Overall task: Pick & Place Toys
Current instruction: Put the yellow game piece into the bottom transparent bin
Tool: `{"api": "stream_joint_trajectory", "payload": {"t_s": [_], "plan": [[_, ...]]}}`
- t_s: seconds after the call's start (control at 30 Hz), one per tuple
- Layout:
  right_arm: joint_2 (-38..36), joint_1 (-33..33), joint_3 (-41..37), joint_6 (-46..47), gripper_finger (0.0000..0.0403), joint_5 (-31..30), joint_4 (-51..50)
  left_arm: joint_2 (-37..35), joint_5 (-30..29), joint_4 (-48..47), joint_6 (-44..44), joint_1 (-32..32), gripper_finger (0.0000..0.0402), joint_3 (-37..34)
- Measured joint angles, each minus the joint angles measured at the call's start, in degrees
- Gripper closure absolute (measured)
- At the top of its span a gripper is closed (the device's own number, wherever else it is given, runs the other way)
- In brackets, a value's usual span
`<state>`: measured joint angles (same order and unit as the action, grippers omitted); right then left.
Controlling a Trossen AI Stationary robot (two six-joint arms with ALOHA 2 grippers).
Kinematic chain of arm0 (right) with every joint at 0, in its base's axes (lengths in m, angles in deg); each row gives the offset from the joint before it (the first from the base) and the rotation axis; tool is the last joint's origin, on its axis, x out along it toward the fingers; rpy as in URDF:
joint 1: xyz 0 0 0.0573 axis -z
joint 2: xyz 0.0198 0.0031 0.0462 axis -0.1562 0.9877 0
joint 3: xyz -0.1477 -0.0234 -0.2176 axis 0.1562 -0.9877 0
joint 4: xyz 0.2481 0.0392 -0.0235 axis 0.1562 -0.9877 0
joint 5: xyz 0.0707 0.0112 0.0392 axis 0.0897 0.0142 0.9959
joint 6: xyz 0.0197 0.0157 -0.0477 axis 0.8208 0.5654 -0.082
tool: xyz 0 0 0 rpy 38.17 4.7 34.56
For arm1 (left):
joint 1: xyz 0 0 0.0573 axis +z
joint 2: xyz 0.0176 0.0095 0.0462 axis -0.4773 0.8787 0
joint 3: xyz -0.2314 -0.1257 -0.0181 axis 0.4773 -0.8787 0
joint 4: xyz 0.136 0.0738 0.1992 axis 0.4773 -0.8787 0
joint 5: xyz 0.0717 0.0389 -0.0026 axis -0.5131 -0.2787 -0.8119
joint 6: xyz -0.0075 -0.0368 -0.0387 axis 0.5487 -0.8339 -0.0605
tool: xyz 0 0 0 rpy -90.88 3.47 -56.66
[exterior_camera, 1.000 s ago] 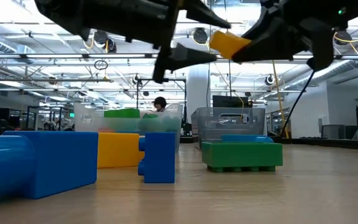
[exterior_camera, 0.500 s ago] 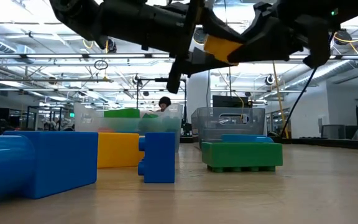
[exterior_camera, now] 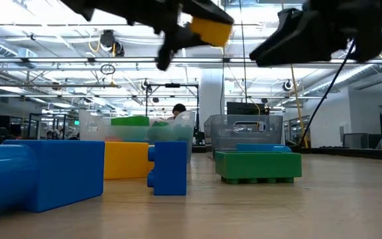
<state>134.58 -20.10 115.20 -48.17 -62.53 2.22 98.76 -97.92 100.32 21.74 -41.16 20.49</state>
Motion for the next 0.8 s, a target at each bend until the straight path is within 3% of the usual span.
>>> {"api": "stream_joint_trajectory", "payload": {"t_s": [0.13, 0.33, 0.53, 0.77, 0.8], "plan": [[0.0, 0.0, 0.0, 1.2, 0.0260, -0.1, -2.2, -6.4, -0.1, -12.0, -1.8, -0.8, 0.0272, -3.5], [0.0, 0.1, 0.0, 1.1, 0.0267, -0.2, -0.3, -13.0, -7.0, -31.3, -12.1, -2.3, 0.0272, -9.2], [0.0, 0.1, 0.0, 1.1, 0.0269, -0.2, 0.1, -15.1, -7.8, -31.7, -17.3, -1.6, 0.0272, -14.8], [0.0, 0.1, 0.0, 1.1, 0.0269, -0.1, -0.2, -15.3, -9.2, -32.0, -20.7, 0.5, 0.0270, -15.8], [0.0, 0.1, 0.0, 1.1, 0.0269, -0.1, -0.2, -15.4, -9.3, -32.1, -21.1, 0.6, 0.0256, -15.9]]}}
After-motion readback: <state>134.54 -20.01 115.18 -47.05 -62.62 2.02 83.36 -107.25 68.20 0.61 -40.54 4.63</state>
